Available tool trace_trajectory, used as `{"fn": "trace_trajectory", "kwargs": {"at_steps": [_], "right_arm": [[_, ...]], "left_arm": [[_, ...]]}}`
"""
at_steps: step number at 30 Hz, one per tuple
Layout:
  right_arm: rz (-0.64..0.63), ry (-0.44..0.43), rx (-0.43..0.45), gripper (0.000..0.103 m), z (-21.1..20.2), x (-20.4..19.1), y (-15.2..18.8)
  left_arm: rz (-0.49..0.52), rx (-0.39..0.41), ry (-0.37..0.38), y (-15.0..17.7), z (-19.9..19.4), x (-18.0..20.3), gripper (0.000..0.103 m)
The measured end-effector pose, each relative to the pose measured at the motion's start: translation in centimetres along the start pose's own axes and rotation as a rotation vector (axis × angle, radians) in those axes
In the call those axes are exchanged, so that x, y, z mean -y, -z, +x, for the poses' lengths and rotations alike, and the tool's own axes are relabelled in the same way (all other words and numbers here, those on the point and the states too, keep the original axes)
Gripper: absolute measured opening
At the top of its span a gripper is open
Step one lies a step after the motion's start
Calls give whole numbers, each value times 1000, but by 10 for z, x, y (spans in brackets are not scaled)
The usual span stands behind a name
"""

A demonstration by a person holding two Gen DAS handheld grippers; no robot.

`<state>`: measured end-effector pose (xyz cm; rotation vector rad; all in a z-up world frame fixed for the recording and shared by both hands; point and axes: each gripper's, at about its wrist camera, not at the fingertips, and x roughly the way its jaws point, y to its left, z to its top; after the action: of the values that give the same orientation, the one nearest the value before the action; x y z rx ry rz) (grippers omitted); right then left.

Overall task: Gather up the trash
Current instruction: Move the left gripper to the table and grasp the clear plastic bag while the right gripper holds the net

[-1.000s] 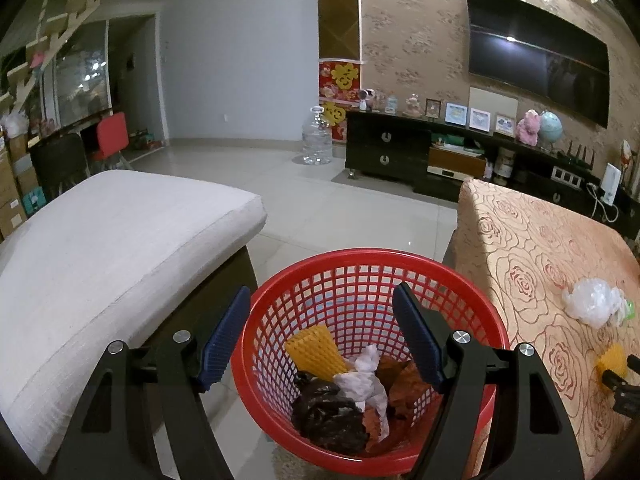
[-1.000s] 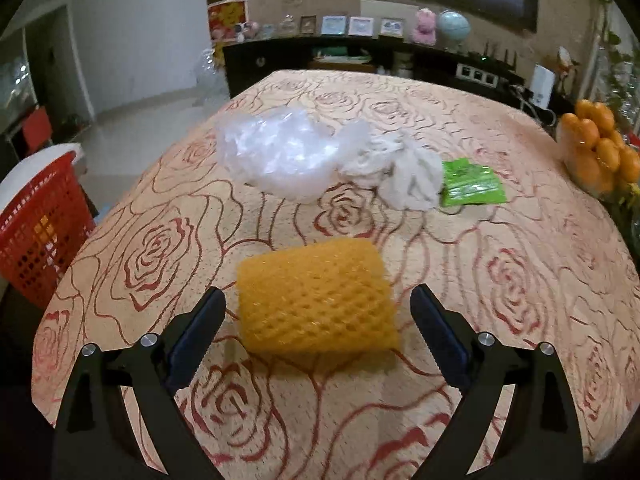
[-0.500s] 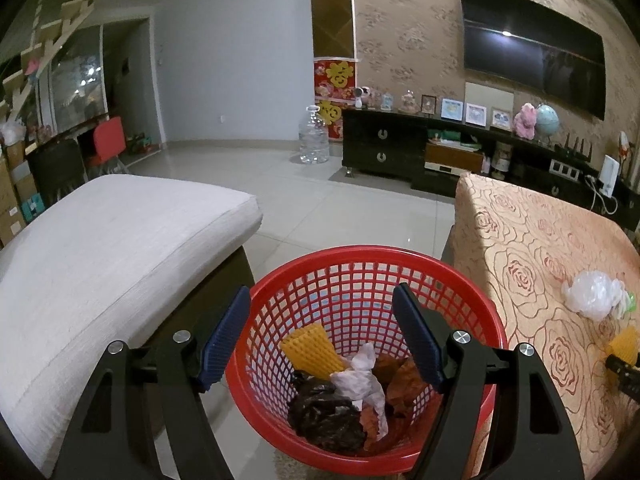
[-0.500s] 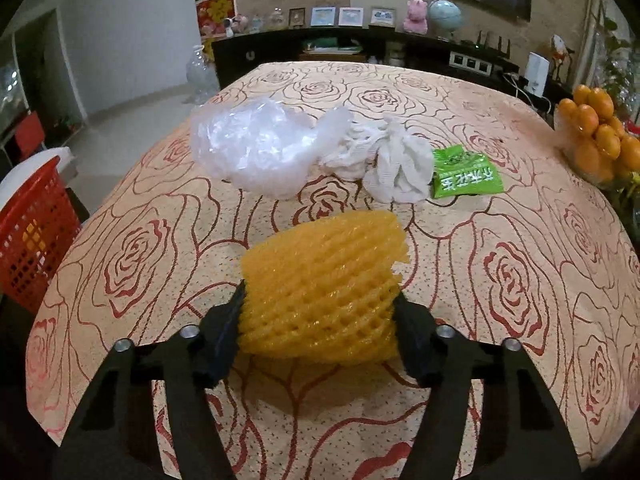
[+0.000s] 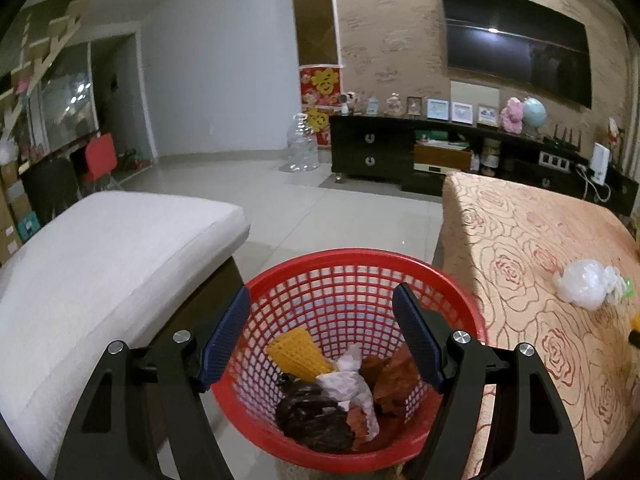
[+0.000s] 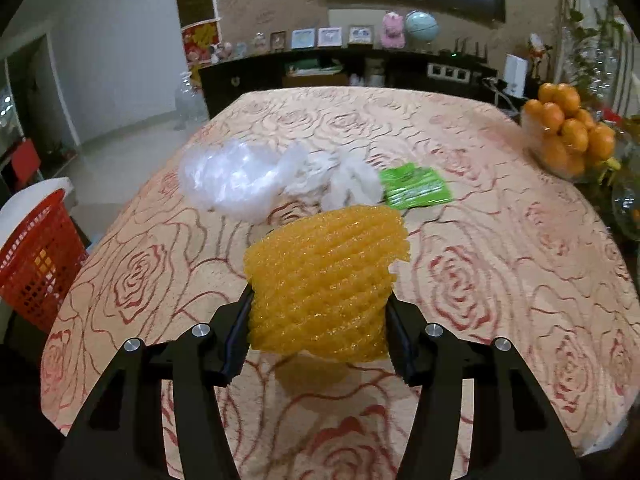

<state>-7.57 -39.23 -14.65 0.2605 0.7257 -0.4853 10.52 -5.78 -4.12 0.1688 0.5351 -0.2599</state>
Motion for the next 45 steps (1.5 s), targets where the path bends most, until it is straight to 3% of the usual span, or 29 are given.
{"fn": "trace_trajectory", "kwargs": {"at_steps": [9,19,34,40,45], "right_arm": [[4,48,39,55,-16,13,-2],[32,59,43,55,-23,25,-1],[93,41,24,55,-24,45,4],[106,27,6,55,-20,48,6],[126,14,-21,55,-14,53,9]], "left_arm": [[91,-6,119,4,-8,57,78],[189,-62,280,2,0,151,85],[314,-110,421,-10,40,269,85],[289,-190,475,-10,73,299,85],[282,-211,514,-1,91,312,85]]}}
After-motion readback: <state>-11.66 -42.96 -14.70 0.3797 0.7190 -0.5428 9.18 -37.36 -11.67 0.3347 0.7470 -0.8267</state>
